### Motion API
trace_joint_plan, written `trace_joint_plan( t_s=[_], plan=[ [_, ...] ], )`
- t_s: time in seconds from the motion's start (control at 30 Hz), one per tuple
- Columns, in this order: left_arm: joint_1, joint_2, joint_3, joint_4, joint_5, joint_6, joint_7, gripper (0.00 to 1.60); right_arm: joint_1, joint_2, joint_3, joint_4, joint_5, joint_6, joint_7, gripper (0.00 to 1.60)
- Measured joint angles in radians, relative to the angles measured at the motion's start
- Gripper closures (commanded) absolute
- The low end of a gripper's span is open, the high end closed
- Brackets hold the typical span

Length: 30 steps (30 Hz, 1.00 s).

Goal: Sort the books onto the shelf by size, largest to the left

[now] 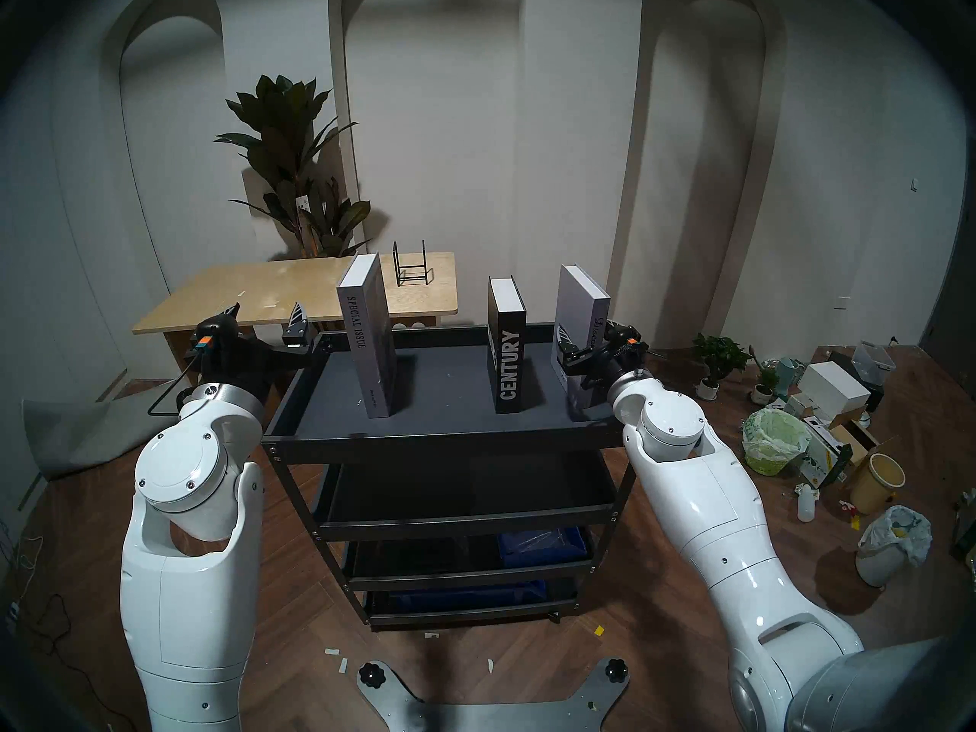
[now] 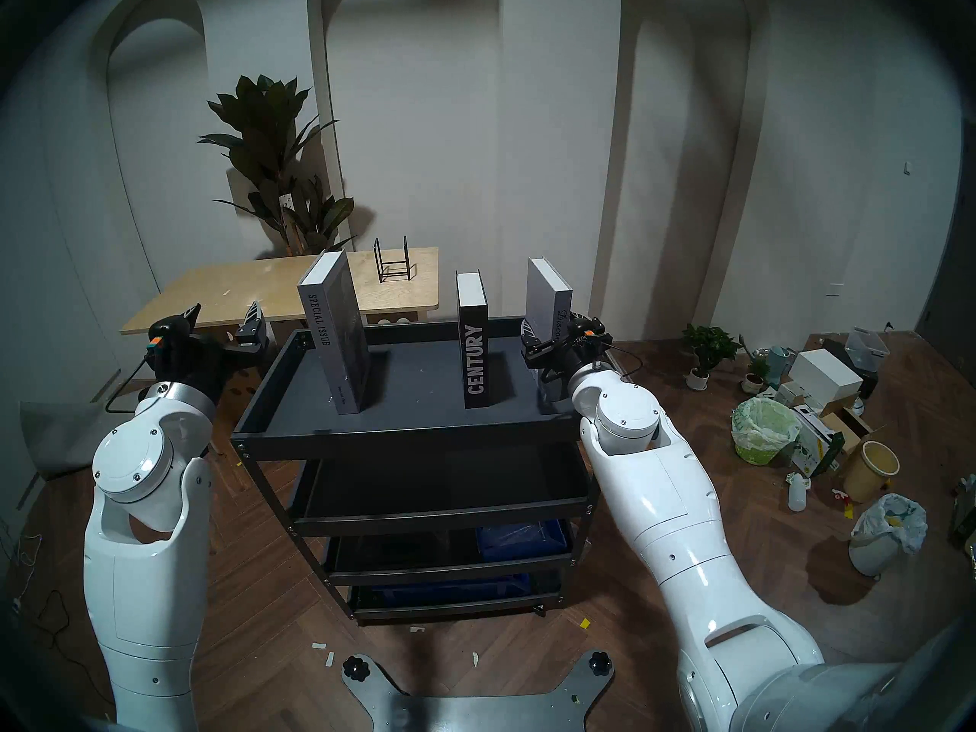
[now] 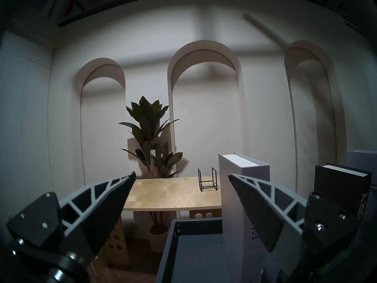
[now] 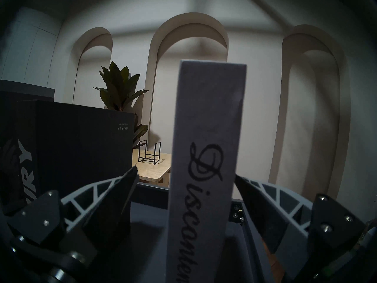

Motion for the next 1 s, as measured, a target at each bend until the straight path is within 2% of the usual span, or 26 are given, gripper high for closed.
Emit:
trace_joint_plan(
  t_s=[0.3,0.37,0.4,0.43,0.47,0.57,0.63,0.67,1.0],
  plan=[
    [0.000,0.000,-0.007,0.006,-0.002,0.000,-0.006,0.00,0.031,-0.020,-0.004,0.011,-0.013,-0.028,-0.028,0.03],
    [0.000,0.000,-0.008,0.007,-0.003,0.000,-0.008,0.00,0.035,-0.023,-0.003,0.012,-0.016,-0.031,-0.035,0.31],
    [0.000,0.000,-0.009,0.008,-0.004,0.000,-0.008,0.00,0.036,-0.024,-0.003,0.012,-0.017,-0.032,-0.037,0.61],
    [0.000,0.000,-0.009,0.009,-0.006,0.000,-0.010,0.00,0.038,-0.026,-0.002,0.013,-0.018,-0.033,-0.041,0.68],
    [0.000,0.000,-0.009,0.009,-0.006,0.000,-0.010,0.00,0.038,-0.027,-0.001,0.013,-0.019,-0.034,-0.043,0.90],
    [0.000,0.000,-0.009,0.012,-0.011,0.000,-0.013,0.00,0.040,-0.030,0.002,0.014,-0.021,-0.036,-0.051,1.17],
    [0.000,0.000,-0.009,0.013,-0.014,0.000,-0.015,0.00,0.040,-0.031,0.004,0.014,-0.023,-0.036,-0.056,1.42],
    [0.000,0.000,-0.009,0.014,-0.016,0.000,-0.016,0.00,0.039,-0.032,0.004,0.014,-0.023,-0.036,-0.058,1.60],
    [0.000,0.001,0.002,0.016,-0.021,0.001,-0.021,0.00,0.021,-0.037,0.027,-0.025,-0.016,-0.025,-0.088,1.60]
  ],
)
